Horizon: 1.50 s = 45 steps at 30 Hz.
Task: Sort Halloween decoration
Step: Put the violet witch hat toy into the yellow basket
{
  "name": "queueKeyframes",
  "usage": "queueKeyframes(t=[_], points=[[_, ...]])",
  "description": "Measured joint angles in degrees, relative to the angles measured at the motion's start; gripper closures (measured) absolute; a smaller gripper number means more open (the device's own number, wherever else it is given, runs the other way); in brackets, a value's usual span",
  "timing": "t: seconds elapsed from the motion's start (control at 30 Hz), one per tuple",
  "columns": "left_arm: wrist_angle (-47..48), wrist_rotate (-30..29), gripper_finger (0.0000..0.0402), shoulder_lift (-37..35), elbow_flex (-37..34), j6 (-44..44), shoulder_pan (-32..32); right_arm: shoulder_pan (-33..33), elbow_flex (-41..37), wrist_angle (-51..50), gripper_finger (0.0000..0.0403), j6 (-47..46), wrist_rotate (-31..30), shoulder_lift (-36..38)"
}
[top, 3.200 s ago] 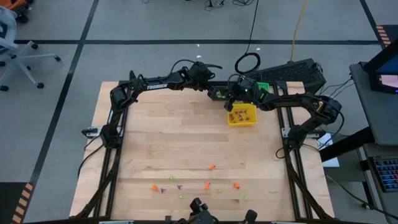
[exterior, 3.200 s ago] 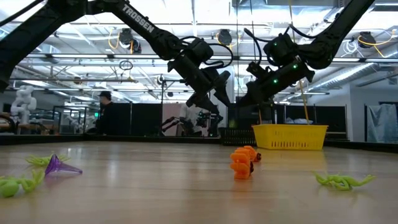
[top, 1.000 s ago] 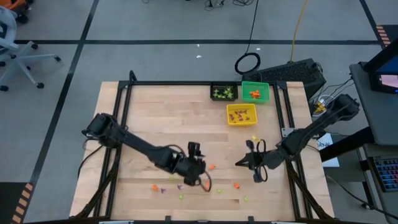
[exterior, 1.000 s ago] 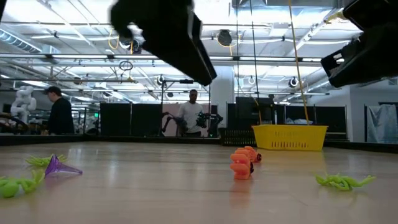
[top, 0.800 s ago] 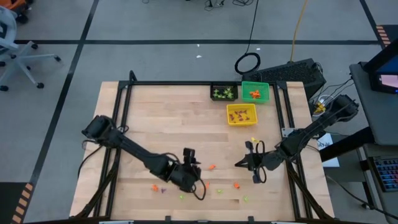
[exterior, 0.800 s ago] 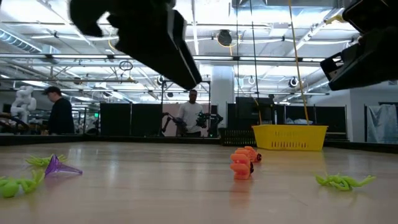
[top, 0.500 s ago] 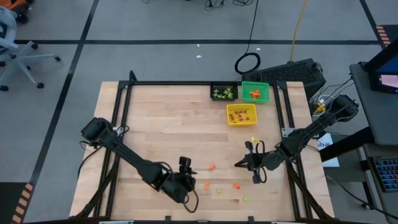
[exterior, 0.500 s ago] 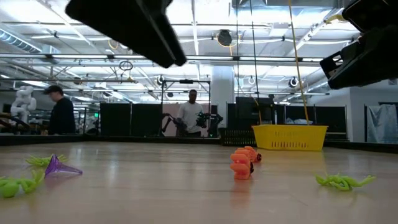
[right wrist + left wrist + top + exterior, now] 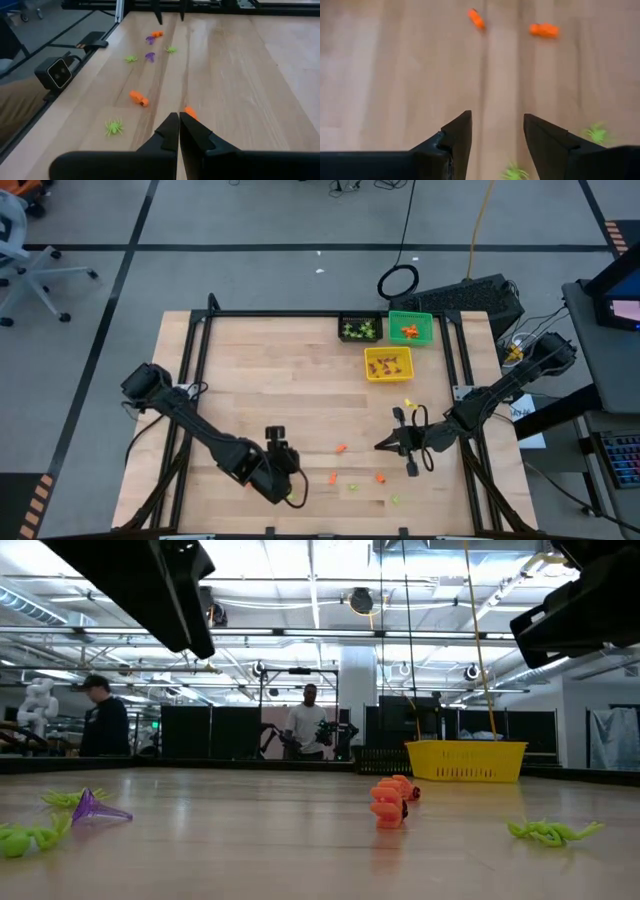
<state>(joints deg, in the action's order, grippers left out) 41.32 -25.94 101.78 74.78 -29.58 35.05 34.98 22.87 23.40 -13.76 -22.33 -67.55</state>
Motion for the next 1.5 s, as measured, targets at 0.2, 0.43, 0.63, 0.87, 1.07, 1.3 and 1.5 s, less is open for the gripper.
queueKeyframes(t=[0.2,0.43,0.63,0.87,1.07,1.3,1.5], points=[[-0.9,4.9,0.022,0.0,0.0,-0.2,0.0,0.0,0.0,0.0,0.0403,0.0,0.0,0.0],[-2.6,7.7,0.022,0.0,0.0,-3.3,0.1,0.0,0.0,-0.1,0.0403,0.1,-0.1,0.0],[-2.9,7.8,0.022,0.1,0.0,-6.4,0.5,0.0,0.0,-0.1,0.0403,1.1,-0.1,0.0],[-6.6,7.8,0.022,1.8,0.0,-7.7,2.3,0.0,0.0,-0.1,0.0403,1.2,-0.1,0.0],[-6.7,8.5,0.022,4.2,0.0,-9.3,4.2,0.0,0.0,-0.2,0.0403,2.0,-0.1,0.0],[-6.9,6.3,0.022,5.2,0.0,-12.1,5.6,0.0,0.0,-0.2,0.0403,2.5,-0.2,0.0],[-5.8,9.0,0.022,7.2,0.0,-11.9,6.6,0.0,0.0,-0.1,0.0403,2.5,-0.2,0.0]])
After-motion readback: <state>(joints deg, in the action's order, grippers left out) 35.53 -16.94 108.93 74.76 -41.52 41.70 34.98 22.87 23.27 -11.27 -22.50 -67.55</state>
